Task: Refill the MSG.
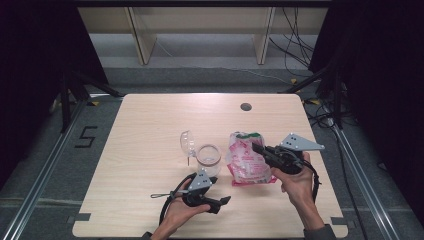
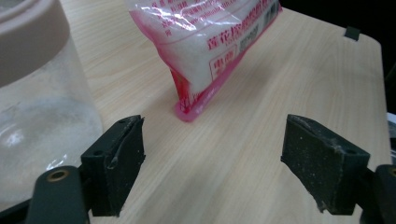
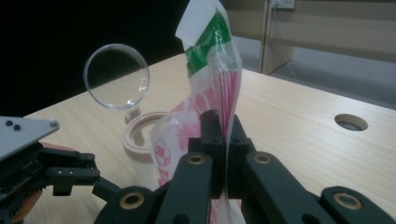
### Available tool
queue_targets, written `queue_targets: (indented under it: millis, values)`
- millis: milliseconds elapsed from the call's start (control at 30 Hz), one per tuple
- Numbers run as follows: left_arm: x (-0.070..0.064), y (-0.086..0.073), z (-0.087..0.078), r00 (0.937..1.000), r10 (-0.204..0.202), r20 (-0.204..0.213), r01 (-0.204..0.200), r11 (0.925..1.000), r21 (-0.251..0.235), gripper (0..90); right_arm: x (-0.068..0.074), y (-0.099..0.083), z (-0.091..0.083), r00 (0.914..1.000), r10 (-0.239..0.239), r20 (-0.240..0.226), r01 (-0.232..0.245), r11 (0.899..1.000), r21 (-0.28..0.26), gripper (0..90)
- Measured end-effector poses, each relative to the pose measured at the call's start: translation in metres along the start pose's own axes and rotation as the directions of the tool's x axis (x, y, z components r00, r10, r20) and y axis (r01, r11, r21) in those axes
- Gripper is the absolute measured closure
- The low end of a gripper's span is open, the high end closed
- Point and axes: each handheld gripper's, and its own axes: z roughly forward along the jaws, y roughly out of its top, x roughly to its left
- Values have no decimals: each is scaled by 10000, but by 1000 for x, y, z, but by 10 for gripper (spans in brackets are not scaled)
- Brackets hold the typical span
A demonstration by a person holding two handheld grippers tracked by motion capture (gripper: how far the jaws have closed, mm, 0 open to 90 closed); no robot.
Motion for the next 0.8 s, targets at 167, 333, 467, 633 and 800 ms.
queue_targets:
  millis: [167,333,467,633,800]
  values:
    - [-2,6,12,10000,-23,-83,23,10000,15,223,-1,9,2,9991,-406,139,404,9991,143,900]
    - [-5,13,22,9988,-494,35,495,9987,-105,240,4,18,2,9985,-546,109,542,9981,291,900]
    - [-6,16,31,9981,-564,-244,559,9982,-208,242,6,31,0,9962,-874,22,873,9960,192,900]
    - [-6,20,40,9954,-639,-715,604,9969,-500,272,11,45,-5,9976,-695,-17,695,9976,0,900]
    - [-10,25,47,9928,-558,-1057,449,9937,-1024,340,15,57,-4,9947,-1016,-136,1013,9946,-206,900]
